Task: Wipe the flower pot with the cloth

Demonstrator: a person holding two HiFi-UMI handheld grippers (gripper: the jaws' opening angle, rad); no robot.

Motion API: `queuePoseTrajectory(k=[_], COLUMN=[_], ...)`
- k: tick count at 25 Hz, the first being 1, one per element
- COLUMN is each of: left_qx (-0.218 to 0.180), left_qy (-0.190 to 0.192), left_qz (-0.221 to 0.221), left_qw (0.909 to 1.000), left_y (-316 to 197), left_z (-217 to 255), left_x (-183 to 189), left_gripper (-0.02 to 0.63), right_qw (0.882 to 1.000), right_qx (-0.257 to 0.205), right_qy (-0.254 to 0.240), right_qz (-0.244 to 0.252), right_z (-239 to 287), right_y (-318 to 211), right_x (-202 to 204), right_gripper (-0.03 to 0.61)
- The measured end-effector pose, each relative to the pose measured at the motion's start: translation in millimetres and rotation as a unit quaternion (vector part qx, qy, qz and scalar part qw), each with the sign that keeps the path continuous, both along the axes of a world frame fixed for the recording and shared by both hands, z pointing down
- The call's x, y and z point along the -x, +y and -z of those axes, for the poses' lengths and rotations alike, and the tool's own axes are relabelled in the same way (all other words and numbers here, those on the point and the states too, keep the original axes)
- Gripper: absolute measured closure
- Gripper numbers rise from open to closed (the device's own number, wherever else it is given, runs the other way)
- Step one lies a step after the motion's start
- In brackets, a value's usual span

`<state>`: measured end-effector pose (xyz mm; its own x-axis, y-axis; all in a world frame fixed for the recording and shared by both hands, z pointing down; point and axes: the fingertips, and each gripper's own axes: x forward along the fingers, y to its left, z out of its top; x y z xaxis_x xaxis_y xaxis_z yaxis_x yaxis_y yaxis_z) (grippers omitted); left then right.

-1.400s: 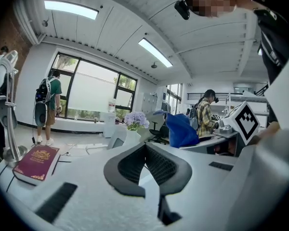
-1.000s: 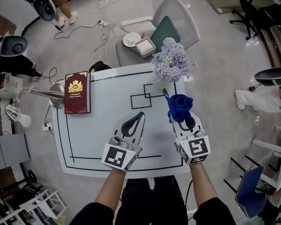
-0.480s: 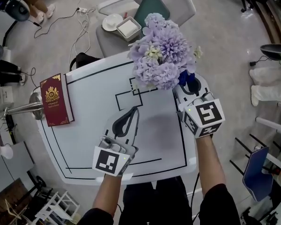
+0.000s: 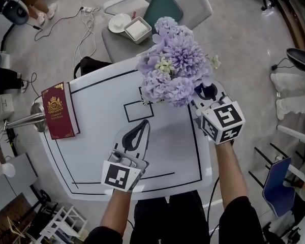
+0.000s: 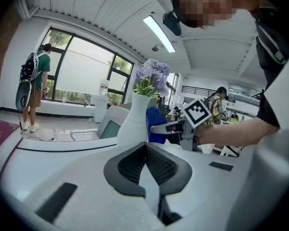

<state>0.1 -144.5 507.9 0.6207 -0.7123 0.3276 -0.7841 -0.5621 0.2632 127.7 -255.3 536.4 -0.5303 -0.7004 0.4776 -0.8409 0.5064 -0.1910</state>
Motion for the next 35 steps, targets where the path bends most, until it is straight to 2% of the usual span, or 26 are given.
queuePoseTrajectory(k=[3, 6, 9, 14, 16, 18, 22, 24, 26, 30, 35], left_qx=[0.000, -0.002, -0.002, 0.001, 0.002, 0.004, 0.007, 0.006, 0.005, 0.003, 0.011], left_qy=[0.000, 0.001, 0.000, 0.000, 0.001, 0.001, 0.003, 0.005, 0.007, 0.010, 0.009], left_qz=[0.003, 0.005, 0.006, 0.010, 0.012, 0.015, 0.019, 0.022, 0.025, 0.032, 0.042], left_qw=[1.0000, 1.0000, 1.0000, 1.0000, 0.9999, 0.9999, 0.9998, 0.9997, 0.9997, 0.9994, 0.9990], left_y=[-0.9, 0.8, 4.1, 9.9, 13.5, 18.3, 26.6, 30.0, 33.4, 39.9, 47.5], left_z=[-1.5, 0.6, 2.8, 1.9, 1.9, 1.7, 0.2, 0.8, 1.4, 0.5, -5.6], left_x=[0.8, 0.8, 3.5, 10.5, 13.1, 16.4, 24.0, 27.4, 31.0, 40.9, 57.0], left_gripper=[0.609, 0.609, 0.609, 0.609, 0.608, 0.609, 0.608, 0.609, 0.608, 0.609, 0.609], right_qw=[0.998, 0.997, 0.999, 0.999, 0.999, 0.999, 0.991, 0.989, 0.990, 0.993, 0.988], right_qx=[-0.060, -0.071, -0.042, 0.040, 0.045, 0.047, 0.040, 0.011, 0.003, 0.066, 0.146], right_qy=[-0.027, -0.028, -0.017, -0.007, -0.001, 0.013, 0.056, 0.050, 0.024, -0.027, 0.001], right_qz=[0.008, 0.018, 0.010, -0.007, -0.010, 0.013, 0.116, 0.138, 0.138, 0.099, 0.056], right_z=[44.3, 53.5, 31.3, -19.0, -20.0, -15.0, -3.0, 14.3, 26.1, 11.1, -36.3], right_y=[-13.4, -23.5, -25.6, -4.1, 15.3, 42.6, 91.8, 93.0, 84.8, 68.6, 76.4], right_x=[7.1, 12.2, 8.2, -3.9, -6.3, 0.2, 43.1, 66.7, 83.9, 94.9, 86.2], right_gripper=[0.466, 0.466, 0.466, 0.466, 0.466, 0.466, 0.466, 0.466, 0.466, 0.465, 0.465])
